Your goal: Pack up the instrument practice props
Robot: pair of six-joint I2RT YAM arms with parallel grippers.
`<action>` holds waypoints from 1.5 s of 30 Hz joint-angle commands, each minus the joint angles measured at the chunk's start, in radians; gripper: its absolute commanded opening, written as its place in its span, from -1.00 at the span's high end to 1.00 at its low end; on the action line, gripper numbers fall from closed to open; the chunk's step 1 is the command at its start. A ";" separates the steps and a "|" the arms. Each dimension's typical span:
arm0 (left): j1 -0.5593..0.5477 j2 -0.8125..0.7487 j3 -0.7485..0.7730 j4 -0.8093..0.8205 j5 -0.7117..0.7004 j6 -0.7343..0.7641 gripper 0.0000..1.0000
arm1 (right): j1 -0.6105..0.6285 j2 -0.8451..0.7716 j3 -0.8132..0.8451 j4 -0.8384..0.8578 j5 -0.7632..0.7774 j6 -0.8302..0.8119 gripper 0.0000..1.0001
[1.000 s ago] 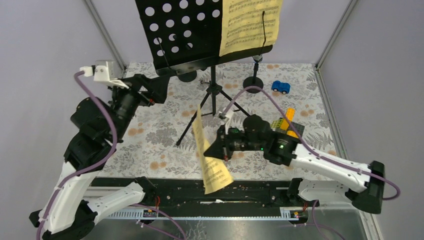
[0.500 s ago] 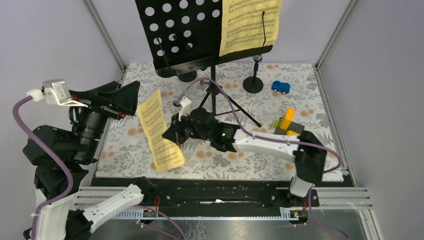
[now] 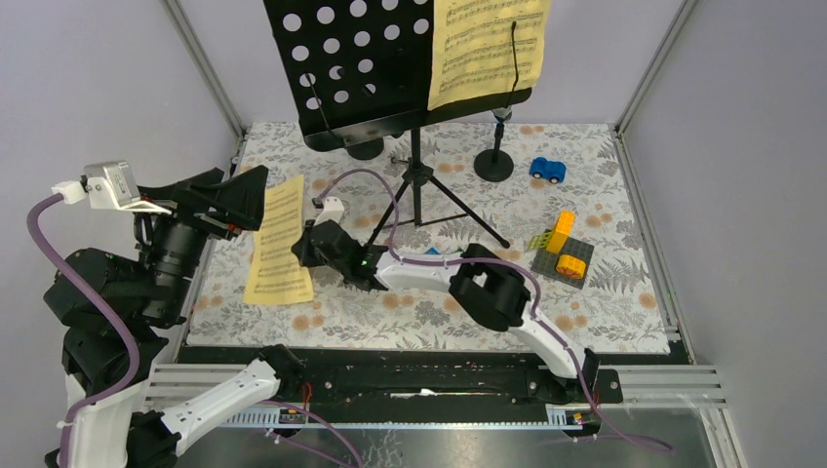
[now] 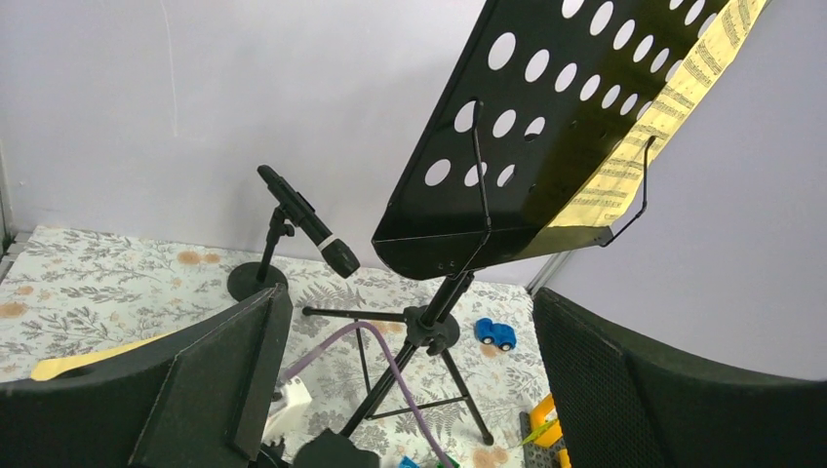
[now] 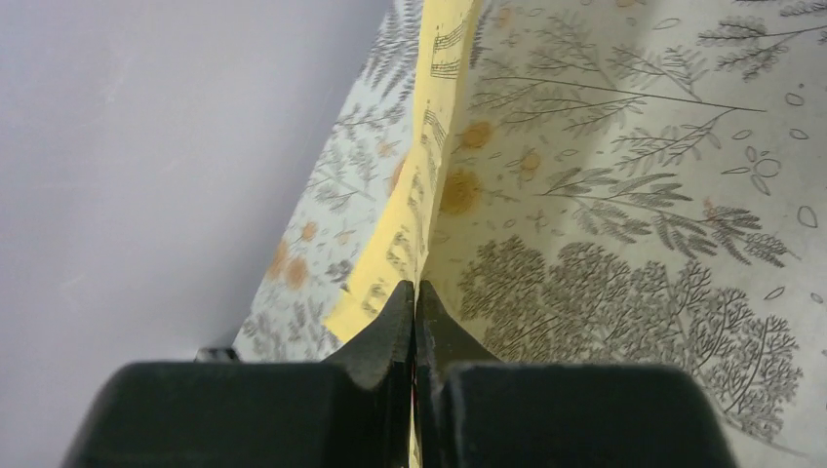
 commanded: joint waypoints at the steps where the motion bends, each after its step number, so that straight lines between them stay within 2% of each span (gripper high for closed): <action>1: -0.001 -0.006 -0.010 -0.007 -0.015 -0.013 -0.97 | -0.027 0.079 0.147 -0.083 0.101 0.073 0.94; 5: 0.000 -0.012 -0.025 -0.013 -0.016 -0.020 -0.97 | -0.040 0.118 0.186 -0.147 0.142 0.082 0.93; 6: -0.001 -0.013 -0.027 -0.016 -0.016 -0.021 -0.97 | -0.042 0.117 0.182 -0.154 0.148 0.079 0.85; 11: -0.001 -0.008 -0.035 -0.024 -0.033 -0.013 -0.97 | -0.049 0.061 0.114 -0.165 0.188 0.044 0.05; 13: -0.001 -0.007 -0.039 -0.026 -0.041 -0.003 -0.97 | -0.050 0.026 0.087 -0.174 0.215 0.018 -0.09; 20: -0.001 0.018 0.041 -0.091 -0.032 0.045 -0.98 | -0.048 -0.125 -0.018 -0.192 0.206 -0.148 -0.19; 22: -0.001 0.058 0.112 -0.134 -0.029 0.080 -0.97 | -0.047 -0.194 -0.081 -0.171 0.186 -0.210 -0.19; 26: -0.001 0.160 0.297 -0.223 -0.046 0.147 -0.98 | -0.042 -0.310 -0.173 -0.176 0.051 -0.358 -0.22; 31: -0.002 0.281 0.469 -0.269 0.118 0.224 -0.97 | -0.039 -0.498 -0.336 -0.198 -0.090 -0.471 -0.34; 36: -0.080 0.311 0.462 -0.233 0.154 0.270 -0.97 | -0.038 -0.644 -0.394 -0.329 -0.220 -0.534 -0.39; 41: -0.180 0.352 0.490 -0.233 0.242 0.288 -0.94 | -0.038 -0.831 -0.499 -0.411 -0.256 -0.585 -0.52; 45: -0.230 0.414 0.533 -0.231 0.294 0.280 -0.93 | -0.039 -0.971 -0.540 -0.510 -0.238 -0.600 -0.54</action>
